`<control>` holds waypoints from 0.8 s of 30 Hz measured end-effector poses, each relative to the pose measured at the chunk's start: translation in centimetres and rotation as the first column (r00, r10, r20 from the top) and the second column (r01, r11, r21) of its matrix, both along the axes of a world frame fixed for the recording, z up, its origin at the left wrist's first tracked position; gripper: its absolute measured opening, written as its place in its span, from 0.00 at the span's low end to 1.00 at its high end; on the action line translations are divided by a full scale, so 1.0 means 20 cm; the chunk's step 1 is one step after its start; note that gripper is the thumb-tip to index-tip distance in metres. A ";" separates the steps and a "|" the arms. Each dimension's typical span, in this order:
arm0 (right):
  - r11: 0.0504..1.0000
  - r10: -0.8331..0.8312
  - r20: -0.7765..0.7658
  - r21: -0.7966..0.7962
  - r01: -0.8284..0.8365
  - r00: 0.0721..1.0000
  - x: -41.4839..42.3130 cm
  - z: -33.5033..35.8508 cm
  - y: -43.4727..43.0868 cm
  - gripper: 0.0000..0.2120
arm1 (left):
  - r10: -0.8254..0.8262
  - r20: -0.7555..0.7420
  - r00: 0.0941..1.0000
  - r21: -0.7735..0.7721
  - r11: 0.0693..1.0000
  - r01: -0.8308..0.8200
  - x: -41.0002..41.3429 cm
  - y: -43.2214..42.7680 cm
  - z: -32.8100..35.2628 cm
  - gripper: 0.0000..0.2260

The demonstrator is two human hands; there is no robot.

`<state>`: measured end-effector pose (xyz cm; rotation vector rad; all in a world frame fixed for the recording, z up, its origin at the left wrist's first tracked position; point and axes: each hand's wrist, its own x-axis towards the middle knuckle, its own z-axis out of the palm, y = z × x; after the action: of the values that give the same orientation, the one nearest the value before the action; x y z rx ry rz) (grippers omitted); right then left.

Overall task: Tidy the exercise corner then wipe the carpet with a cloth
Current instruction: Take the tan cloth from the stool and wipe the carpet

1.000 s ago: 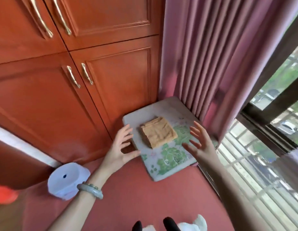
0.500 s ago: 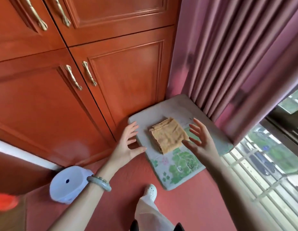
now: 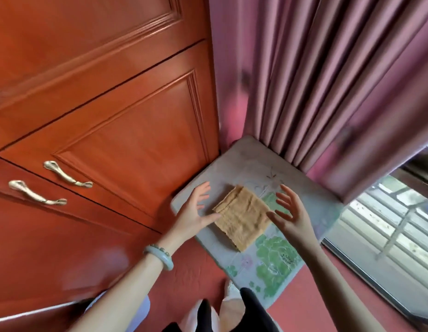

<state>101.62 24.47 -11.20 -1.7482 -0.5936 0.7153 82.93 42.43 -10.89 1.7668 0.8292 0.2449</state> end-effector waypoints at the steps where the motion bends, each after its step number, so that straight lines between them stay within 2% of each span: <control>1: 0.999 -0.029 -0.009 -0.018 0.029 1.000 0.01 -0.03 0.00 0.34 | -0.023 -0.019 1.000 -0.010 1.000 0.023 0.03 0.02 -0.04 0.34; 7: 0.979 -0.120 -0.028 -0.171 0.114 0.992 -0.01 -0.26 0.03 0.31 | -0.157 -0.156 0.975 -0.067 0.987 0.148 0.20 0.16 -0.31 0.33; 12: 0.921 -0.188 -0.010 -0.348 0.173 0.982 -0.05 -0.51 0.09 0.29 | -0.263 -0.254 0.931 -0.093 0.964 0.247 0.32 0.29 -0.56 0.30; 16: 0.848 -0.217 -0.011 -0.498 0.183 0.976 -0.08 -0.73 0.12 0.30 | -0.344 -0.366 0.865 -0.063 0.936 0.345 0.40 0.40 -0.75 0.32; 18: 0.813 -0.266 -0.019 -0.542 0.214 0.964 -0.09 -0.81 0.15 0.30 | -0.395 -0.448 0.802 -0.009 0.899 0.438 0.42 0.43 -0.83 0.34; 21: 0.759 -0.466 -0.135 -0.569 0.316 0.874 -0.11 -0.90 0.19 0.34 | -0.433 -0.529 0.730 -0.016 0.865 0.501 0.44 0.42 -0.92 0.38; 24: 0.710 -0.608 -0.249 -0.595 0.375 0.754 -0.11 -1.00 0.23 0.37 | -0.430 -0.539 0.724 -0.101 0.886 0.452 0.47 0.38 -0.99 0.40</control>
<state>99.36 29.03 -31.11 -2.0177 0.4406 0.8699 92.32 50.00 -30.72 2.0445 0.7613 -0.6066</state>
